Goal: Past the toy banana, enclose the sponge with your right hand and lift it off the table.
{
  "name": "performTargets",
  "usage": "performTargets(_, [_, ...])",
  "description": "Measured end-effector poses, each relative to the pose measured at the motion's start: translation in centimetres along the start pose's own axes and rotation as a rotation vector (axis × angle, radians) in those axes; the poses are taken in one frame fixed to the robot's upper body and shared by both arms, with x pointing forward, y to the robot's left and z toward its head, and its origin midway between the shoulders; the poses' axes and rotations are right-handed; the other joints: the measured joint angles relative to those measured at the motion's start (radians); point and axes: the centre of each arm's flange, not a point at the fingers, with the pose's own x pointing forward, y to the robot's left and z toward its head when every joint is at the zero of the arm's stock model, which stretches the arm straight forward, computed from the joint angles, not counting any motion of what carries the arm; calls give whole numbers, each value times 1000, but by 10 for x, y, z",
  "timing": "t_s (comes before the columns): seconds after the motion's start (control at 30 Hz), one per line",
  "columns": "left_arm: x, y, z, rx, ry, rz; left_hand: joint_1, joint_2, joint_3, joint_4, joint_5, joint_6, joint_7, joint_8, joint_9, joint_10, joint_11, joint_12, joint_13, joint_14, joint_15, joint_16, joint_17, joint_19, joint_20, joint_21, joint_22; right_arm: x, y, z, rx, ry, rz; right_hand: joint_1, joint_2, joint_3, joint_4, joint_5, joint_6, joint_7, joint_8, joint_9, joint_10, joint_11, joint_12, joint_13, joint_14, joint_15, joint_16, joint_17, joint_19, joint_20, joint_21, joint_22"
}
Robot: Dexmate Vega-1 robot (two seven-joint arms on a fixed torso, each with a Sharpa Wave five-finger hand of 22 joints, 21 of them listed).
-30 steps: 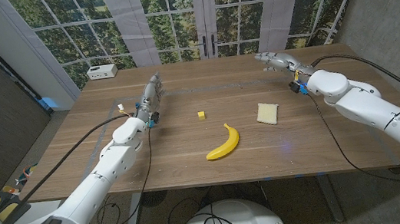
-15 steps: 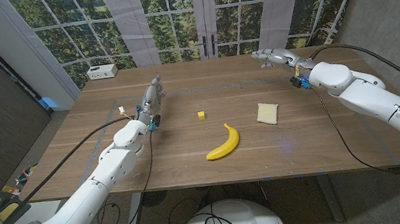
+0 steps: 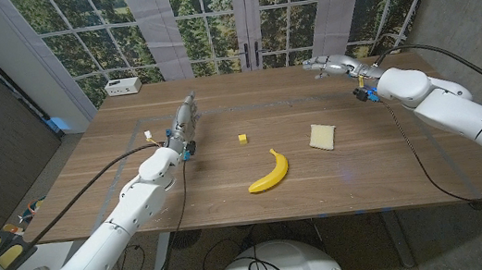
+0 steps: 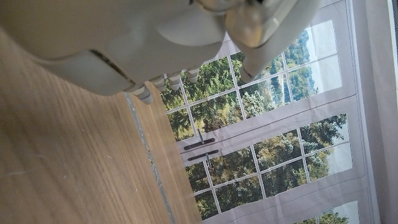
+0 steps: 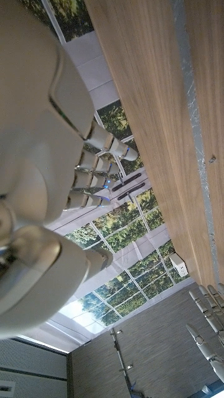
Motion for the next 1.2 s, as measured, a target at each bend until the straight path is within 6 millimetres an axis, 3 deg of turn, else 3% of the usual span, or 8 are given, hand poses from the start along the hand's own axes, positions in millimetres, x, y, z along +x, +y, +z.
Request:
performTargets(0.17, [-4, -3, -1, -2, 0, 9, 0, 0, 0, 0, 0, 0, 0, 0, 0, 0, 0, 0, 0, 4, 4, 0, 0, 4, 3, 0, 0, -5, -4, 3, -29, -8, 3, 0, 0, 0, 0, 0, 16, 1, 0, 0, 16, 2, 0, 0, 18, -7, 6, 0, 13, -13, 6, 0])
performTargets(0.63, [-12, -10, -4, -5, -5, 20, 0, 0, -4, -4, 0, 0, 0, 0, 0, -4, 3, 0, 0, 4, 3, 0, 0, 3, 3, -4, 0, -25, -7, 11, -137, 1, 6, -1, -1, -3, -5, 0, 25, -1, 0, 0, 21, -4, 0, 0, 22, -11, 6, 0, 14, -12, 6, 0])
performTargets(1.2, [-8, -24, -4, 5, -5, 4, 0, 0, -8, 0, 0, 0, 0, 0, 0, -3, 4, -5, 0, 4, 3, -4, 0, 3, 3, -9, 0, -48, -4, 17, -297, 56, 13, -21, -20, -15, -9, 0, 17, -8, -4, 0, 17, -8, 0, 5, 21, -18, 6, 5, 18, -7, 6, 0])
